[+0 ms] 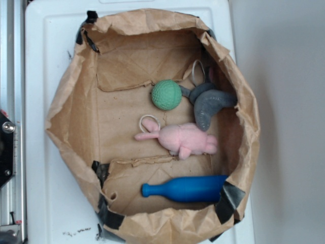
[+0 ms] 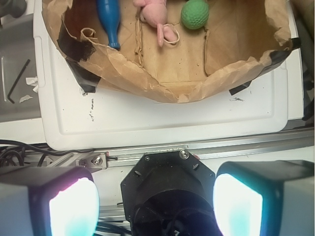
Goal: Grab the green ball.
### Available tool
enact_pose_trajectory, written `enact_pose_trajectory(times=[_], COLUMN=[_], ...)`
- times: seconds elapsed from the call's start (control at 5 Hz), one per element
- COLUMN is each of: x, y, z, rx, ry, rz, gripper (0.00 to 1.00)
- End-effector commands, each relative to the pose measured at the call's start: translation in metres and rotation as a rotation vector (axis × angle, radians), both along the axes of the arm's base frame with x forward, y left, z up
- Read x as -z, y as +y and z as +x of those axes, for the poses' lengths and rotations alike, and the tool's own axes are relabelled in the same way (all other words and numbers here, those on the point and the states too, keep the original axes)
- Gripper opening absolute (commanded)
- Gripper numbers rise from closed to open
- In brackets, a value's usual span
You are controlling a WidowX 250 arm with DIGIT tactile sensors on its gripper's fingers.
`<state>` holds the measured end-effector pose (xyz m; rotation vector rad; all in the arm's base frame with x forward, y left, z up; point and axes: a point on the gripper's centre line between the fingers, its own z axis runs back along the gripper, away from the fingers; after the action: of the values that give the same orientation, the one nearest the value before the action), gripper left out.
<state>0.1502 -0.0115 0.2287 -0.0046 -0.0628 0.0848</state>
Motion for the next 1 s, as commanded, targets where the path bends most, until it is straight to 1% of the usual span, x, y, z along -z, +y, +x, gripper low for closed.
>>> enact_pose_trajectory(times=[0.0,0.2,0.4,0.6,0.8], x=[-0.012,-0.009,-0.002,0.014,0.04], y=[0.001,0.009,0.023,0.042,0.065], z=[0.003,0.052,0.093,0.113,0.125], rx=[-0.003,-0.076,-0.111,-0.085,-0.094], ry=[-0.047,-0.162,-0.24,-0.272,-0.285], rz=[0.0,0.025,0.046,0.03,0.051], gripper=[1.0,1.0,1.0,1.0,1.0])
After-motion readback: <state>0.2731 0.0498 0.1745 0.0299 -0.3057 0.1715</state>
